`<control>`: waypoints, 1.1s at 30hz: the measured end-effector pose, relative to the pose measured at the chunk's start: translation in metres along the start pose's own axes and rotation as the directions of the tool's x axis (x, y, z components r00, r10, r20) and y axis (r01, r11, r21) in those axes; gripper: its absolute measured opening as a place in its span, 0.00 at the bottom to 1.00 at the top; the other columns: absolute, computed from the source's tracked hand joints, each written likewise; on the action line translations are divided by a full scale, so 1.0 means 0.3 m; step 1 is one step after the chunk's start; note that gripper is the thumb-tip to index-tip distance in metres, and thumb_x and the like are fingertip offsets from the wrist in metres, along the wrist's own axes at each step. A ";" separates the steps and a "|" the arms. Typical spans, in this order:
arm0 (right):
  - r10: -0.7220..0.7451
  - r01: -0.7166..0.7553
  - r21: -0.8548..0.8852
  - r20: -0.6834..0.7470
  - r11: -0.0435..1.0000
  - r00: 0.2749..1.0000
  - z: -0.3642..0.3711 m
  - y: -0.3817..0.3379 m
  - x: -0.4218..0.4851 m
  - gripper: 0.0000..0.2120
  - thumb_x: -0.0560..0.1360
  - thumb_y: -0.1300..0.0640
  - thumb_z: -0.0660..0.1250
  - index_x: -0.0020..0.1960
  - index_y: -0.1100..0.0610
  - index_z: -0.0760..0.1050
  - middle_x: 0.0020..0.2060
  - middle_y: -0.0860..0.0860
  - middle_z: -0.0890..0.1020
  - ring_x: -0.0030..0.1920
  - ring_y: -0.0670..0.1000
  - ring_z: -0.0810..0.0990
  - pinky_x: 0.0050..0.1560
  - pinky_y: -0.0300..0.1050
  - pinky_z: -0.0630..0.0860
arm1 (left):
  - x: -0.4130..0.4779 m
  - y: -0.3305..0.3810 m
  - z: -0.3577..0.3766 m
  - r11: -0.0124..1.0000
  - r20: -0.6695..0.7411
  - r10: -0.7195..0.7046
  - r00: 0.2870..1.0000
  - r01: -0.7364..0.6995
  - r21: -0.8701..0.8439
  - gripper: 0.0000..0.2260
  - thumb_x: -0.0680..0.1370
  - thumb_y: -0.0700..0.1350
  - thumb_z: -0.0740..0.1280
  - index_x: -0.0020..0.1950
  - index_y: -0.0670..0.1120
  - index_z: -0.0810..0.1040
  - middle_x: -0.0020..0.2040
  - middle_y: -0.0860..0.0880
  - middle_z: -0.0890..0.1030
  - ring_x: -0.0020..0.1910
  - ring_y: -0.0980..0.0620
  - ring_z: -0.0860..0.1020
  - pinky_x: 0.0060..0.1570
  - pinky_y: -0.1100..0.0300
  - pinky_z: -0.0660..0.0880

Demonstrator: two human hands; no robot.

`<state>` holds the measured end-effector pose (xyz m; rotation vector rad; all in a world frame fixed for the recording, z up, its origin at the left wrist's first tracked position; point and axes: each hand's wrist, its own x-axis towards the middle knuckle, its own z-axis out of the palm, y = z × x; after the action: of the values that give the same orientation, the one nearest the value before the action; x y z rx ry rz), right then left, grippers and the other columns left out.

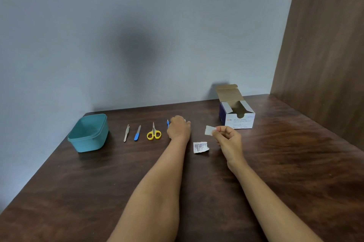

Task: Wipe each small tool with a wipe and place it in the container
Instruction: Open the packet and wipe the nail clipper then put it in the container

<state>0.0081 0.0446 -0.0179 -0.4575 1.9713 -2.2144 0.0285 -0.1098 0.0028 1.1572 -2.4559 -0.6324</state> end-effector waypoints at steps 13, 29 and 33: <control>-0.003 0.003 -0.006 -0.012 1.000 1.000 0.006 0.011 0.012 0.03 0.74 0.63 0.69 0.47 0.58 0.79 0.42 0.52 0.83 0.43 0.45 0.80 0.40 0.34 0.73 | 0.027 -0.009 0.019 0.936 0.101 0.185 0.977 -0.207 0.284 0.14 0.81 0.35 0.55 0.62 0.38 0.75 0.60 0.41 0.77 0.58 0.43 0.78 0.49 0.56 0.74; -0.069 0.075 0.090 -0.068 0.993 0.995 -0.003 -0.009 -0.013 0.05 0.74 0.65 0.68 0.47 0.57 0.79 0.42 0.53 0.84 0.43 0.46 0.82 0.46 0.37 0.77 | -0.214 0.010 -0.090 0.108 0.269 0.054 0.962 0.262 -0.959 0.02 0.78 0.35 0.65 0.46 0.40 0.75 0.40 0.45 0.81 0.34 0.57 0.80 0.38 0.67 0.80; -0.072 0.079 0.073 -0.086 0.994 0.994 0.001 -0.021 -0.033 0.05 0.75 0.65 0.67 0.48 0.57 0.79 0.41 0.50 0.83 0.42 0.43 0.81 0.43 0.31 0.76 | -0.301 -0.040 -0.118 -0.055 0.336 0.067 0.939 0.340 -0.939 0.07 0.77 0.34 0.67 0.54 0.40 0.77 0.41 0.46 0.82 0.35 0.56 0.82 0.41 0.66 0.80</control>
<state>0.0182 0.0481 -0.0130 -0.4441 1.9315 -2.3825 0.1078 -0.0542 0.0152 0.5518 -1.0963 -2.2934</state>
